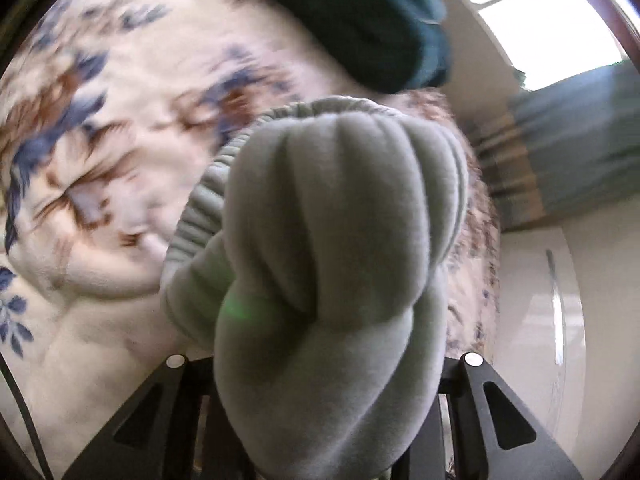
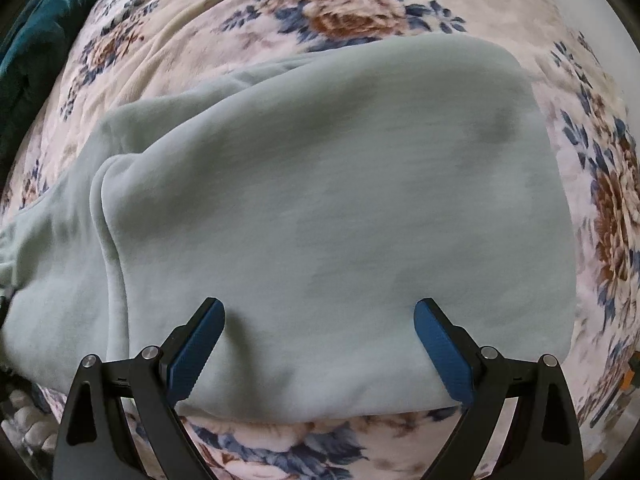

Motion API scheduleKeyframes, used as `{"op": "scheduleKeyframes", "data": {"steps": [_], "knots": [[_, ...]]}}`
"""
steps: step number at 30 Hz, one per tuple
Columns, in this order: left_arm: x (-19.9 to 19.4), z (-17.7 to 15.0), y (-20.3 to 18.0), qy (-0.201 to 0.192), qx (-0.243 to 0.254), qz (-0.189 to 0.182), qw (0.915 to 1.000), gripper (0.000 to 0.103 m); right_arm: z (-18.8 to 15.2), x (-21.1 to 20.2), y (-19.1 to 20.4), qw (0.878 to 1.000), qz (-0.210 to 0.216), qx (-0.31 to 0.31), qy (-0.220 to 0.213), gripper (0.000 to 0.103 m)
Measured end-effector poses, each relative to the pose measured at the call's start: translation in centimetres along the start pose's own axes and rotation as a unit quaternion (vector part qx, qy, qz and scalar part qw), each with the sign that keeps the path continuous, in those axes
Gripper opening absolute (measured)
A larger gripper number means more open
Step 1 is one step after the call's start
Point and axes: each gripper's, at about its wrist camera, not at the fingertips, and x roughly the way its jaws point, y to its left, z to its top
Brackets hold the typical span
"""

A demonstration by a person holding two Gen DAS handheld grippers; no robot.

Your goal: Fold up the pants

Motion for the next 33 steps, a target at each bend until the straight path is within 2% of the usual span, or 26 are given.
{"op": "scheduleKeyframes", "data": {"steps": [3, 5, 9, 11, 12, 14, 15, 19, 21, 23, 24, 25, 26, 27, 28, 30, 31, 32, 33], "knots": [[-1.9, -1.9, -6.1, -0.001, 0.063, -0.036, 0.9974, 0.023, 1.1, -0.8, -2.5, 0.999, 0.029, 0.016, -0.008, 0.098], [-2.7, -4.3, -11.0, 0.006, 0.117, -0.057, 0.9914, 0.023, 1.2, -1.5, -4.1, 0.998, 0.055, 0.031, -0.015, 0.098], [-1.2, -12.2, -20.2, 0.058, 0.225, -0.094, 0.968, 0.023, 2.3, -2.6, -9.4, 0.991, 0.103, 0.081, -0.023, 0.098], [0.5, -17.5, -23.2, 0.097, 0.261, -0.1, 0.9553, 0.023, 3.2, -3.4, -12.2, 0.989, 0.105, 0.105, -0.028, 0.098], [1.2, -19.7, -24.1, 0.112, 0.274, -0.099, 0.9501, 0.023, 3.1, -3.7, -13.9, 0.986, 0.111, 0.121, -0.032, 0.098], [4.1, -25.7, -26.5, 0.145, 0.32, -0.083, 0.9326, 0.023, 3.2, -4.4, -18.6, 0.98, 0.11, 0.159, -0.036, 0.098], [5.3, -27.7, -27.1, 0.157, 0.334, -0.076, 0.9263, 0.022, 2.9, -4.6, -20.7, 0.978, 0.106, 0.175, -0.04, 0.098], [11.0, -36.5, -27.8, 0.219, 0.399, -0.028, 0.8899, 0.022, 1.5, -5.4, -29.9, 0.972, 0.063, 0.219, -0.049, 0.095], [12.3, -38.5, -27.7, 0.231, 0.434, -0.005, 0.8707, 0.024, 0.8, -5.7, -33.1, 0.971, 0.048, 0.227, -0.05, 0.095], [12.5, -39.4, -28.4, 0.224, 0.467, 0.03, 0.855, 0.028, 0.0, -6.0, -36.3, 0.971, 0.04, 0.232, -0.049, 0.095], [12.2, -39.6, -29.1, 0.221, 0.483, 0.044, 0.846, 0.036, -0.1, -6.1, -37.3, 0.97, 0.041, 0.233, -0.05, 0.095], [11.8, -39.8, -29.5, 0.219, 0.495, 0.052, 0.8391, 0.056, -0.4, -6.4, -38.2, 0.97, 0.042, 0.233, -0.052, 0.095], [10.8, -40.2, -30.3, 0.216, 0.511, 0.056, 0.8299, 0.066, -0.6, -6.6, -38.8, 0.971, 0.042, 0.231, -0.054, 0.095], [10.0, -40.1, -30.5, 0.21, 0.523, 0.055, 0.824, 0.083, -0.6, -6.8, -39.4, 0.971, 0.053, 0.228, -0.056, 0.095], [8.5, -40.3, -30.7, 0.207, 0.531, 0.041, 0.8205, 0.097, -1.0, -7.0, -39.6, 0.97, 0.064, 0.228, -0.057, 0.095], [6.9, -40.2, -31.1, 0.208, 0.542, 0.023, 0.8138, 0.099, -0.9, -7.3, -39.8, 0.967, 0.091, 0.229, -0.061, 0.096], [6.6, -39.5, -31.4, 0.21, 0.542, 0.022, 0.8132, 0.099, -0.8, -7.6, -39.9, 0.965, 0.11, 0.23, -0.062, 0.096], [5.7, -38.8, -31.7, 0.206, 0.541, 0.022, 0.8152, 0.099, -0.8, -7.8, -39.5, 0.963, 0.125, 0.231, -0.063, 0.096], [4.5, -37.4, -31.6, 0.188, 0.538, 0.035, 0.8207, 0.099, -0.5, -7.8, -38.7, 0.961, 0.139, 0.231, -0.062, 0.096]]}}
